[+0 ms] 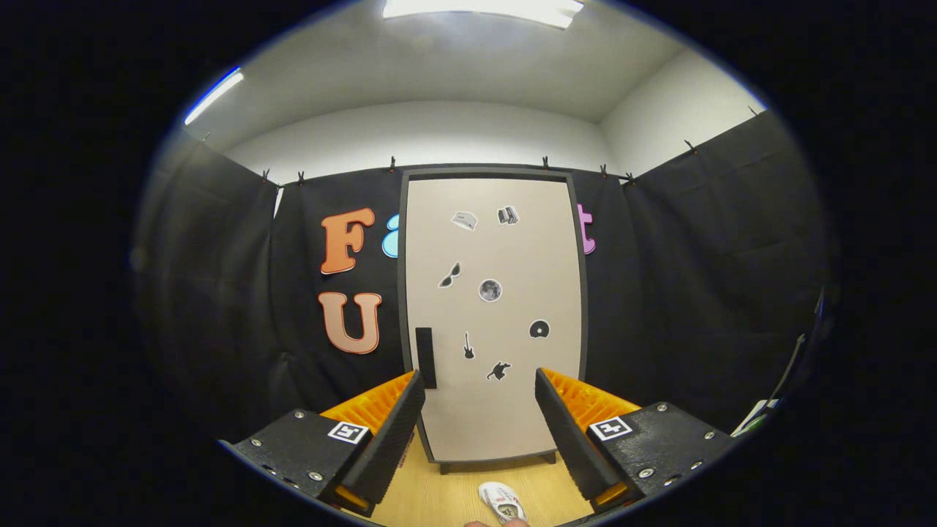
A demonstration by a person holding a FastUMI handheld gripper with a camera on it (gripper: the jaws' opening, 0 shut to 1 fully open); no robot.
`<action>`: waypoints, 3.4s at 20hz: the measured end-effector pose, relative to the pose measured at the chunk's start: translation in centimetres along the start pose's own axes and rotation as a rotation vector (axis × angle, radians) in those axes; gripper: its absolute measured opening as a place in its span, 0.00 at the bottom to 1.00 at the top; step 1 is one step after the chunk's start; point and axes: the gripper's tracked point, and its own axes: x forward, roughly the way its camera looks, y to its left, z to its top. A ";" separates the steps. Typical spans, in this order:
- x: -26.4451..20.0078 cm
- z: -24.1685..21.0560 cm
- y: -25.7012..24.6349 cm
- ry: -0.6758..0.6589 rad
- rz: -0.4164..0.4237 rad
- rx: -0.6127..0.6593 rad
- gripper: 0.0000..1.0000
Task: Open the shoe cabinet door, grab the shoes and put them into the shoe cabinet, then close the shoe cabinet door.
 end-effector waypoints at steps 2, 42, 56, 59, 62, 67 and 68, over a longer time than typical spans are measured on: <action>1.2 -0.4 0.9 0.000 0.005 -0.006 0.94; 26.1 -13.2 9.6 0.144 0.081 -0.019 0.24; 19.3 -12.0 7.7 0.131 0.199 -0.023 0.17; 17.7 -11.8 6.7 0.135 0.203 -0.033 0.17; 16.1 -11.6 5.5 0.130 0.220 -0.020 0.16; 13.8 -11.4 3.2 0.133 0.294 -0.010 0.16; 13.2 -11.3 2.8 0.127 0.317 -0.017 0.16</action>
